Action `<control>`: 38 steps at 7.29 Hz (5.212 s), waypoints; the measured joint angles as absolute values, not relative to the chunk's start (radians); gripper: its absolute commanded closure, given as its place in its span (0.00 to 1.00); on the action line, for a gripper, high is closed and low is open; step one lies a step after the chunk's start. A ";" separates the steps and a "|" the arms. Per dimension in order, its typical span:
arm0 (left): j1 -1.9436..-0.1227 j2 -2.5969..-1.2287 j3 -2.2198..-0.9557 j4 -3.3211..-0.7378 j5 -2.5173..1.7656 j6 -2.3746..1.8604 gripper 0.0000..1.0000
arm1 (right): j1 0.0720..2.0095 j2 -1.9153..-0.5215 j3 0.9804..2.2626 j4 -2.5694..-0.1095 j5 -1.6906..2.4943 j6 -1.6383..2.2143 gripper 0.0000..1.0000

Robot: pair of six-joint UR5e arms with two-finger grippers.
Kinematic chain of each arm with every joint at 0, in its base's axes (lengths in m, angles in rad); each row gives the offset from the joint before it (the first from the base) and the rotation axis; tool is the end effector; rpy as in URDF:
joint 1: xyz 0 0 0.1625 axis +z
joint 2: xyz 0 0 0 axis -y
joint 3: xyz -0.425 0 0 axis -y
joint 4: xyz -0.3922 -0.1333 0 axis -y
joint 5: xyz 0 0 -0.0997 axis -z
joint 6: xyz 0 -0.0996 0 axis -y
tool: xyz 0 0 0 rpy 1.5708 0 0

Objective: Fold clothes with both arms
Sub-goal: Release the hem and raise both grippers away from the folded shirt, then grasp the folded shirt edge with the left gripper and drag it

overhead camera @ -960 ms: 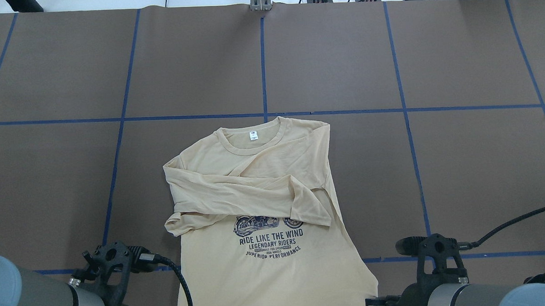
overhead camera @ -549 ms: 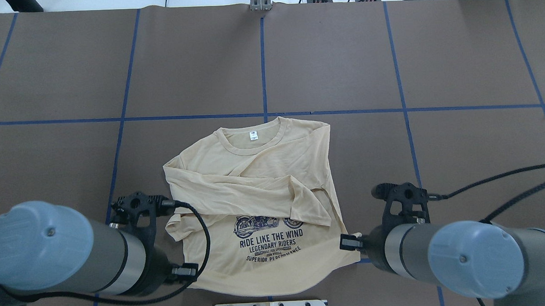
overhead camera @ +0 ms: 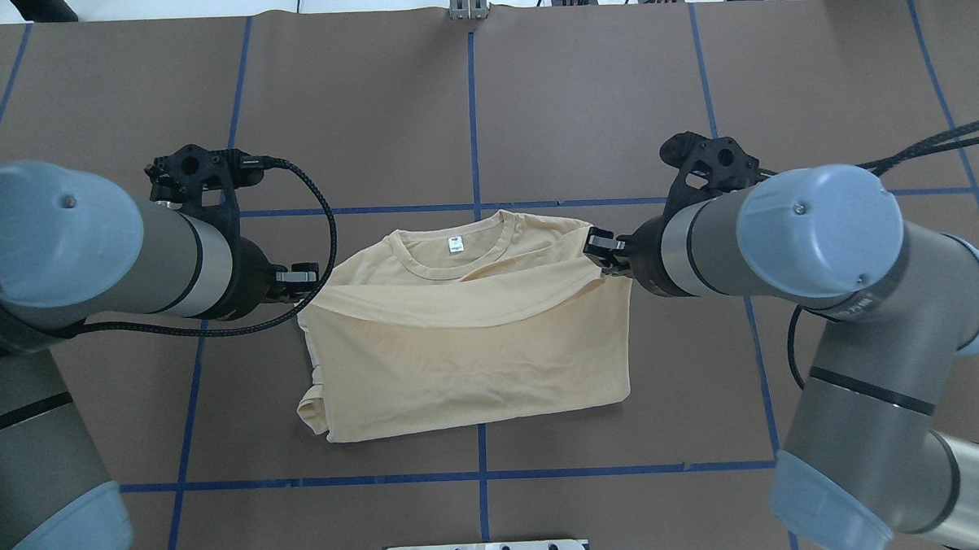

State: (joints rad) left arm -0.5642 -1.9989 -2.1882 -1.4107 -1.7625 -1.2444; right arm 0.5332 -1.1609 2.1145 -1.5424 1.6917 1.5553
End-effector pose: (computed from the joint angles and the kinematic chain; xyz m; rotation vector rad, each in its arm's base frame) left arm 0.3714 -0.3703 0.1945 0.2187 0.8741 -0.1367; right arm -0.3982 -0.3759 0.2045 0.1601 -0.9818 0.4154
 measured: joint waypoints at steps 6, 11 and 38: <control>-0.569 -2.042 -1.797 -1.648 -1.649 -1.147 1.00 | 0.568 -0.999 1.713 -1.397 1.664 1.487 1.00; -0.576 -2.029 -1.770 -1.728 -1.650 -1.039 0.00 | 0.602 -0.988 1.633 -1.348 1.689 1.418 0.00; -0.775 -2.292 -1.242 -1.867 -1.663 -0.654 1.00 | 0.744 -1.100 1.747 -1.347 1.901 1.249 0.00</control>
